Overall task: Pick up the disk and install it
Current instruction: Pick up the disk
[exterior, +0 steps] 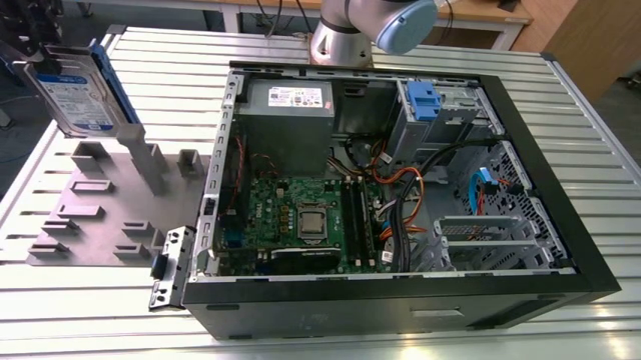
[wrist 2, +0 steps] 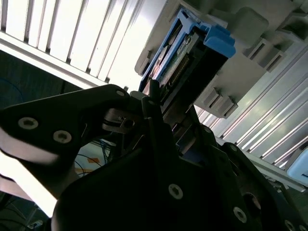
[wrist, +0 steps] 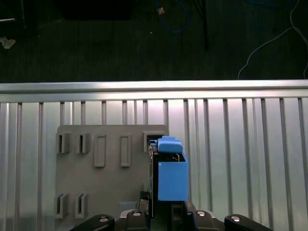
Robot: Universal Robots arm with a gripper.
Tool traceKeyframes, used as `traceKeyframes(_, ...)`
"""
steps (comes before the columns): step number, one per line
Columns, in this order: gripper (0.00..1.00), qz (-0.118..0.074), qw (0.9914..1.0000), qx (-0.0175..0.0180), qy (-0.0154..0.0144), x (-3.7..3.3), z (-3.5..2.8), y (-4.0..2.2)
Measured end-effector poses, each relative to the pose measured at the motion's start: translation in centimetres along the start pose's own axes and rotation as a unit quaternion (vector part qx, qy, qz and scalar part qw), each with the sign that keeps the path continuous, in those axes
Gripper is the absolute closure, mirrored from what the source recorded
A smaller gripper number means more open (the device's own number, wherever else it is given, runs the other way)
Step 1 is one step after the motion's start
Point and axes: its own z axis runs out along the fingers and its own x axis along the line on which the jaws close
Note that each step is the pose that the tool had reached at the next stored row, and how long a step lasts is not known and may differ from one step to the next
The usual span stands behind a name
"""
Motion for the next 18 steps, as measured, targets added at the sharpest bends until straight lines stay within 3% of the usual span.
traceKeyframes(4,0.65,0.0,1.0,0.0001,-0.0001,-0.04,-0.65,0.04)
traceKeyframes(12,0.65,0.0,1.0,0.0002,-0.0001,-0.04,-0.72,0.05)
traceKeyframes(15,0.65,0.0,0.99999,-0.0051,0.0001,-0.05,-0.73,0.05)
traceKeyframes(18,0.65,0.0,0.99999,-0.0053,0.0002,-0.04,-0.73,0.04)
